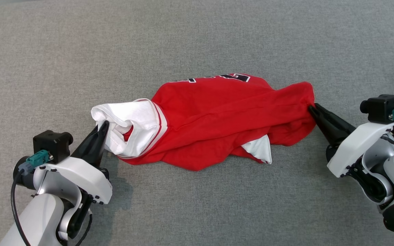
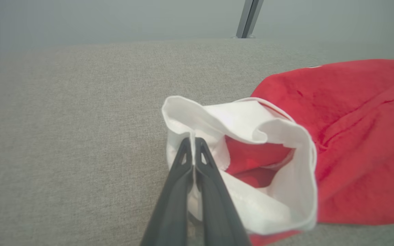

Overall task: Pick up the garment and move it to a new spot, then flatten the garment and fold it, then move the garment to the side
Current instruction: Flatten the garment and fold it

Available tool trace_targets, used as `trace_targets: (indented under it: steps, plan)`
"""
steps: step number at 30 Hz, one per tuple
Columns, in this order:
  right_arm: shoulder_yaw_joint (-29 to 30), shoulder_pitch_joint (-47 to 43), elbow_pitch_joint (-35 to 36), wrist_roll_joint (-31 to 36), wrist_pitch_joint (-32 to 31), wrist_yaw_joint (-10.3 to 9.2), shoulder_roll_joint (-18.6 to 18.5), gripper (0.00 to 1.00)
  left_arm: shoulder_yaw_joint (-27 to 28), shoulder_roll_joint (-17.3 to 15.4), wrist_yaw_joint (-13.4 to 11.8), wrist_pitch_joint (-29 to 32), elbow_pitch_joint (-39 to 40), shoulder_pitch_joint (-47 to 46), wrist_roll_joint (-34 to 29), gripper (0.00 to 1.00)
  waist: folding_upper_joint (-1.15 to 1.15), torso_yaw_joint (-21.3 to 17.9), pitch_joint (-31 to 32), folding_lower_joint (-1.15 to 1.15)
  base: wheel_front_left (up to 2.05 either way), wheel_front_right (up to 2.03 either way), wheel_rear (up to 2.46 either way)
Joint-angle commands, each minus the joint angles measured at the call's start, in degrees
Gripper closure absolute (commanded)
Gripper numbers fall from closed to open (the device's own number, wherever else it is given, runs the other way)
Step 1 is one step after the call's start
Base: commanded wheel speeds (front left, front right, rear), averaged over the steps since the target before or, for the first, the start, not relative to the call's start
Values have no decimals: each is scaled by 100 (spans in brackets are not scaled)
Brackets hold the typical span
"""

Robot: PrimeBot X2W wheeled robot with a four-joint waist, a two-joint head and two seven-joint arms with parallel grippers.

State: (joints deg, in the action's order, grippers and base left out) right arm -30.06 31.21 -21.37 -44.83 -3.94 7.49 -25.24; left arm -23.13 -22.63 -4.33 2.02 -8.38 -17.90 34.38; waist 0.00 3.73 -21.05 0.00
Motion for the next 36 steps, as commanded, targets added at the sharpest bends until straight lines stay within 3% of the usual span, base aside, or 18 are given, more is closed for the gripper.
trace_targets:
  steps: [1, 9, 14, 19, 26, 36]
  plan:
    - [-39, 66, 13, -77, 55, 0, -73, 100, 13, -14, 19, -37, -24, -74, 6, 100, 0, -5, 5, 0, 0, 0, 0]
    - [-170, 26, 247, -442, 452, 0, -354, 100, 95, -57, -1, -266, -16, -69, 6, 100, 0, -99, 157, 0, 0, 0, 0]
    - [114, -128, 601, -601, 786, 0, -443, 100, 150, -145, -61, -347, 329, -93, -63, 100, 0, -188, 415, 0, 0, 0, 0]
    - [641, -355, 1284, -628, 978, 0, -552, 100, 285, -331, -168, -235, 1161, -183, -70, 100, 0, -305, 757, 0, 0, 0, 0]
    - [1557, -577, 2104, -392, 675, 0, -585, 100, 609, -570, -352, -17, 2098, -441, -20, 100, 0, -396, 1104, 0, 0, 0, 0]
    - [2593, -615, 3207, -115, -280, 0, -300, 100, 816, -897, -418, 330, 3052, -1263, -257, 100, 0, -458, 1329, 0, 0, 0, 0]
